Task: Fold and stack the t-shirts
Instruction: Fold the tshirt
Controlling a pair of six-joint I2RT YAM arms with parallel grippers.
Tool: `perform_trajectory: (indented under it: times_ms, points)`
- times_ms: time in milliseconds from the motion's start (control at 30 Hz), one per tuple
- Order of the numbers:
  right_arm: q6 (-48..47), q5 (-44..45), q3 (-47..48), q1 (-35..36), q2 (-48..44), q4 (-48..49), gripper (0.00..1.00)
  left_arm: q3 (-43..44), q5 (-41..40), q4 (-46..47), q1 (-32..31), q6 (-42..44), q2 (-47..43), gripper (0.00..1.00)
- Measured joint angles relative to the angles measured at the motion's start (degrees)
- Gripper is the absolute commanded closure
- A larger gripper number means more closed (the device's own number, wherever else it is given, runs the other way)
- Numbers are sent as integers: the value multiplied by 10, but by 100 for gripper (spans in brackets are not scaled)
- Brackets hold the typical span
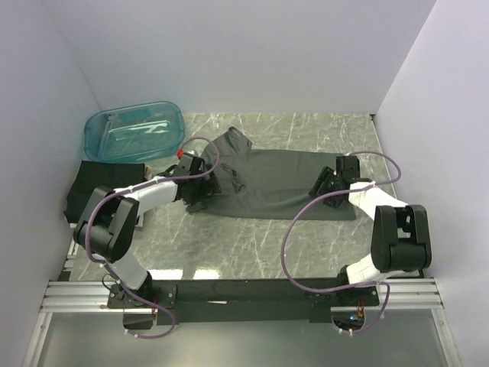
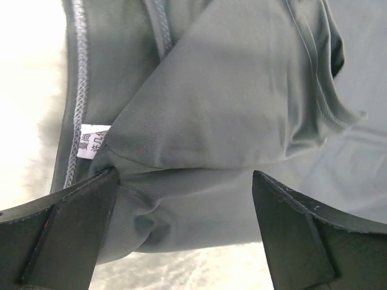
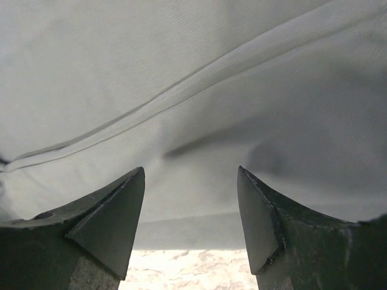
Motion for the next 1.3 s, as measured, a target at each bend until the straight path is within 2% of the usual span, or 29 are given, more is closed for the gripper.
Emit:
perform_trajectory:
  times_ms: [200,467,700,933,1133,1300]
  points:
    - [3,-9,12,-22,39,4,28,0,-8,-1,14,1,0,0]
    - [9,-21,-2,-25,29,14,26,-34,-20,-4,14,-19,-30,1]
    - [20,-48,-91,-25,-69,8,22,-106,-35,-66,14,-73,-120,1]
    - [21,-53,-139,-24,-162,-62,16,-157,-41,-181,13,-126,-217,1]
    - [1,-54,-122,-24,-209,-115,11,-125,-48,-255,11,-126,-274,1]
    - [-16,-59,-80,-24,-248,-112,9,-44,-55,-234,-6,-107,-262,1]
